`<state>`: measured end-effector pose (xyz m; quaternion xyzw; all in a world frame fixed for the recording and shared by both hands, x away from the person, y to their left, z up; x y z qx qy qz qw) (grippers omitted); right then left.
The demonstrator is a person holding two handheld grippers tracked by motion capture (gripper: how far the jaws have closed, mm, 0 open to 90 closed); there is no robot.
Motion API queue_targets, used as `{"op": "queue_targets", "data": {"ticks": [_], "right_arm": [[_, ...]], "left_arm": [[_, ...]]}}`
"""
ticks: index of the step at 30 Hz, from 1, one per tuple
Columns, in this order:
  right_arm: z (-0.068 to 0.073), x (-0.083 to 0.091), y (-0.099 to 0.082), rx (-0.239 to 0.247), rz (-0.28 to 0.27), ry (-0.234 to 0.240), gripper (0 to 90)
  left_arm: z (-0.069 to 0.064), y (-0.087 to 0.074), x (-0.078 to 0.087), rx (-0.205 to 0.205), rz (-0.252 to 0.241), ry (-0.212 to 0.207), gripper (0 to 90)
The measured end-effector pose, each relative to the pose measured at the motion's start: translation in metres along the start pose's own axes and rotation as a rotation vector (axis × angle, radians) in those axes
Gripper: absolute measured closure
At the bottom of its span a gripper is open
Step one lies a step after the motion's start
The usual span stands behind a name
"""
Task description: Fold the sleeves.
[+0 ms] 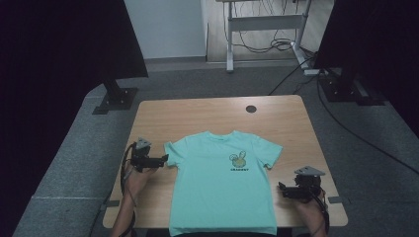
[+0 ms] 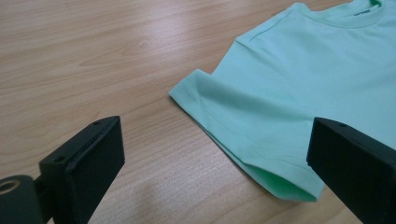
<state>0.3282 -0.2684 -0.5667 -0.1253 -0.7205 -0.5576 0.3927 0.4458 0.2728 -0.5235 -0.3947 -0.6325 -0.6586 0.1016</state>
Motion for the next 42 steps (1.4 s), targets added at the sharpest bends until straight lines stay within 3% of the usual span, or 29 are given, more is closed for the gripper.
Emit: {"op": "queue_targets", "data": {"ticks": [12, 18, 19, 29, 42], "right_arm": [[0.000, 0.000, 0.000, 0.001, 0.001, 0.001, 2.4], [0.000, 0.000, 0.000, 0.001, 0.001, 0.001, 2.4], [0.000, 0.000, 0.000, 0.001, 0.001, 0.001, 2.4], [0.000, 0.000, 0.000, 0.000, 0.002, 0.001, 2.3], [0.000, 0.000, 0.000, 0.000, 0.000, 0.001, 2.4]], "left_arm": [[0.009, 0.014, -0.013, -0.005, -0.020, 0.024, 5.6], [0.013, 0.018, -0.022, -0.015, -0.011, 0.051, 7.8], [0.014, 0.019, -0.025, -0.027, -0.011, 0.075, 8.6], [0.024, 0.023, -0.039, -0.012, -0.013, 0.120, 14.2], [0.028, 0.024, -0.057, -0.022, 0.006, 0.120, 21.8]]}}
Point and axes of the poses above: each handheld gripper's, and its own axes: x roughly backward along the jaws, y roughly out of its top, z roughly to its left, the point moved 3 cm from there along -x, roughly forward along the jaws, and after that the axes turned 8 degrees about x, right-handed, at the moved point
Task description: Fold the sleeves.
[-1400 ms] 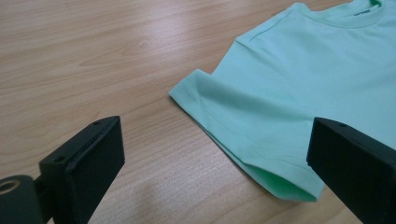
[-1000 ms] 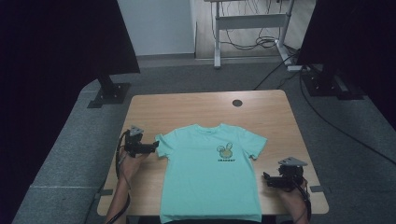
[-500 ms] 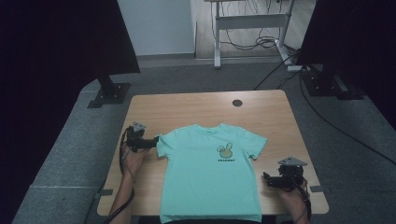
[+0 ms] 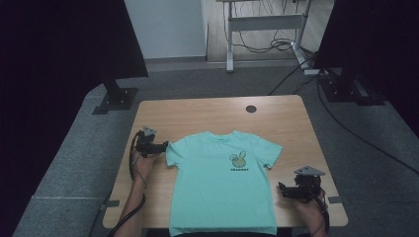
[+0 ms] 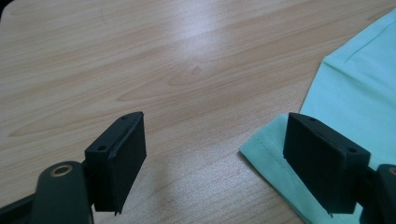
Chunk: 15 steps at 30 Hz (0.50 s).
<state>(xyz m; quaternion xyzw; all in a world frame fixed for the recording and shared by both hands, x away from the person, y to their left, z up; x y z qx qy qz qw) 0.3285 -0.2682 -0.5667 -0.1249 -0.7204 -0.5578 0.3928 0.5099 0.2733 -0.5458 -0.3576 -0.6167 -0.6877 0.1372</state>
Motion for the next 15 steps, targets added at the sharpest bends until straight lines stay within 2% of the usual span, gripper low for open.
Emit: {"op": "queue_targets", "data": {"ticks": [6, 10, 13, 15], "right_arm": [[0.0000, 0.0000, 0.0000, 0.000, 0.000, 0.000, 2.3], [0.0000, 0.0000, 0.0000, 0.000, 0.000, 0.000, 2.3], [0.0000, 0.0000, 0.0000, 0.000, 0.000, 0.000, 2.3], [0.0000, 0.0000, 0.0000, 0.000, 0.000, 0.000, 2.3]], "left_arm": [[0.0007, -0.0034, -0.0074, -0.002, 0.027, -0.004, 20.8], [0.0043, -0.0049, -0.0089, 0.031, 0.024, -0.028, 20.3], [0.0059, -0.0059, -0.0087, 0.059, 0.026, -0.065, 26.2], [0.0052, -0.0061, -0.0079, 0.050, 0.021, -0.079, 29.8]]}}
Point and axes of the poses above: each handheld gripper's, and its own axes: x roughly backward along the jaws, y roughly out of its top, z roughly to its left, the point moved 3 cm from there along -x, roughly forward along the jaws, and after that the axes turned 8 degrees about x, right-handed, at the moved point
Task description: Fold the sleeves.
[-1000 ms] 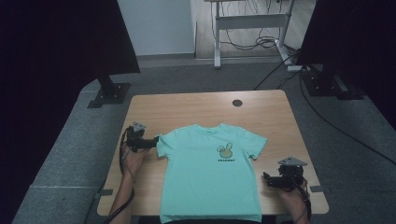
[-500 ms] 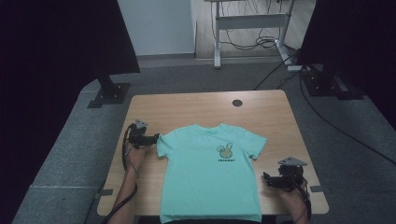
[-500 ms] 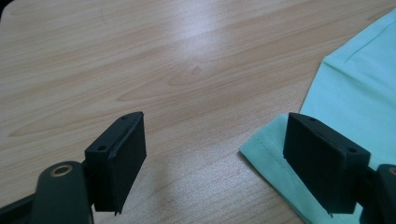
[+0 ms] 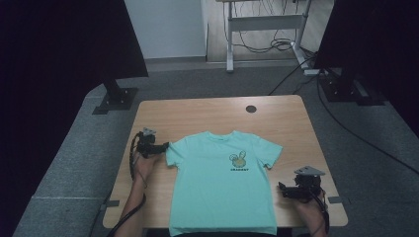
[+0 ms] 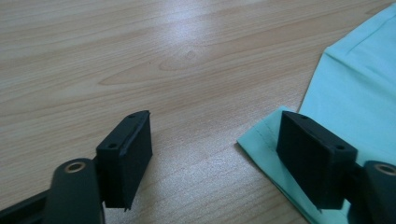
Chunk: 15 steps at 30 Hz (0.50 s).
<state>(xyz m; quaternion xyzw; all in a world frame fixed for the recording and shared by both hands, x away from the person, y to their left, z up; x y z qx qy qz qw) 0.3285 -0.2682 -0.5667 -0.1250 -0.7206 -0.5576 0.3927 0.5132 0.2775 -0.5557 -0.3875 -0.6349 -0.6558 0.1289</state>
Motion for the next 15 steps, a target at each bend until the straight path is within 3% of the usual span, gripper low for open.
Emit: {"op": "queue_targets", "data": {"ticks": [7, 9, 10, 13, 15], "right_arm": [[0.000, 0.000, 0.000, 0.001, -0.001, 0.000, 2.3], [0.000, 0.000, 0.000, 0.001, -0.001, 0.000, 2.3], [0.000, 0.000, 0.000, 0.002, 0.000, 0.000, 2.3], [0.000, 0.000, 0.000, 0.002, 0.000, 0.000, 2.3], [0.000, 0.000, 0.000, 0.003, 0.000, 0.000, 2.3]], "left_arm": [[-0.005, -0.002, 0.003, -0.015, -0.012, -0.031, 48.4], [-0.008, -0.003, 0.004, -0.014, -0.015, -0.042, 59.3], [-0.009, -0.004, 0.005, -0.014, -0.014, -0.053, 71.5], [-0.012, -0.005, 0.006, 0.019, -0.002, -0.088, 84.8], [-0.012, -0.005, 0.007, 0.040, 0.003, -0.089, 87.8]]}}
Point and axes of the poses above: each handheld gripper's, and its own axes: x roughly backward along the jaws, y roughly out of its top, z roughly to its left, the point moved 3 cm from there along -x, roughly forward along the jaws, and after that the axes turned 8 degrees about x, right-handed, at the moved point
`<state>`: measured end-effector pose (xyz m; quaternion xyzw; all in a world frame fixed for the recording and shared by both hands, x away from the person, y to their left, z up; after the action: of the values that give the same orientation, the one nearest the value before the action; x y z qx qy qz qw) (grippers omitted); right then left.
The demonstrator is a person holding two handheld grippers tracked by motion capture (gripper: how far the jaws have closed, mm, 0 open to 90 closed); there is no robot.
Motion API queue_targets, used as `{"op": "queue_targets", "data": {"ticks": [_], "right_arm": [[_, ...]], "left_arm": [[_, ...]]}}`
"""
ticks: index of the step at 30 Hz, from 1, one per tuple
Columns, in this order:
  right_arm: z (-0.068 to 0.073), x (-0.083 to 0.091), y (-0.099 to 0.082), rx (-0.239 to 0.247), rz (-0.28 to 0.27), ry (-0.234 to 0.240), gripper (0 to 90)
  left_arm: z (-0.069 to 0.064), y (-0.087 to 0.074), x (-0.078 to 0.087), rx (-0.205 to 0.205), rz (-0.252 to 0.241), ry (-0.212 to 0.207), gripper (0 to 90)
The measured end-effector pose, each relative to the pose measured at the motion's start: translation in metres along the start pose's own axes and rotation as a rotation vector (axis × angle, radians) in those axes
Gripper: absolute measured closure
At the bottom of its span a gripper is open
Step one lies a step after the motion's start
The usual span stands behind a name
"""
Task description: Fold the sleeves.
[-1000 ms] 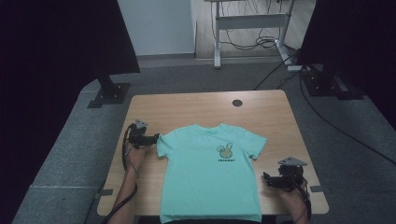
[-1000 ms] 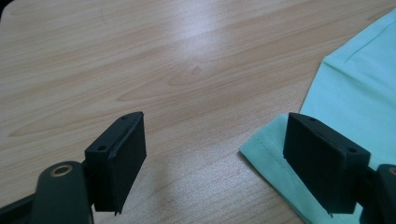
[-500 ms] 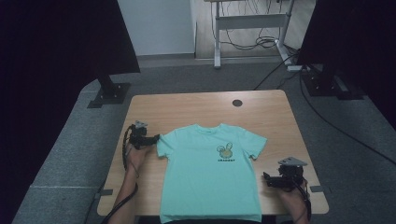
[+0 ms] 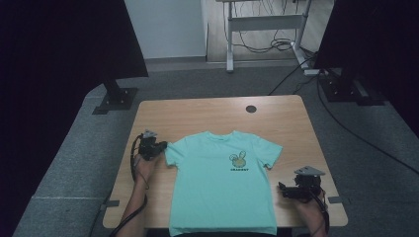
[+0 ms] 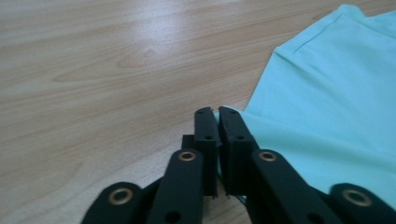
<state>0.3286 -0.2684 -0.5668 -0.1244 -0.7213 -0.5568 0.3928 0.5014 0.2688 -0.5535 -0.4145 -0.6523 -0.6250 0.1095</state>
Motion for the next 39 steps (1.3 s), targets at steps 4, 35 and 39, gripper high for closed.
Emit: {"op": "queue_targets", "data": {"ticks": [4, 35, 39], "right_arm": [[0.000, 0.000, 0.000, 0.000, 0.000, 0.000, 2.3], [0.000, 0.000, 0.000, -0.003, 0.001, -0.002, 2.1], [0.000, 0.000, 0.000, -0.005, 0.002, -0.003, 1.9]], "left_arm": [[-0.001, -0.001, 0.001, 0.002, -0.002, 0.006, 88.3], [-0.044, 0.004, 0.015, -0.033, -0.065, -0.019, 88.6], [-0.053, 0.003, 0.011, -0.031, -0.069, -0.031, 88.6]]}}
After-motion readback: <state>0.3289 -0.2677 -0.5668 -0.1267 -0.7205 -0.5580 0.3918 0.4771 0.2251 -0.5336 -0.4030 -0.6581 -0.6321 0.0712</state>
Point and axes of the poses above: each handheld gripper's, and its own axes: x roughly backward along the jaws, y roughly out of its top, z roughly to its left, the point moved 3 cm from there along -x, roughly forward along the jaws, and after that the axes turned 8 degrees about x, right-handed, at the moved point
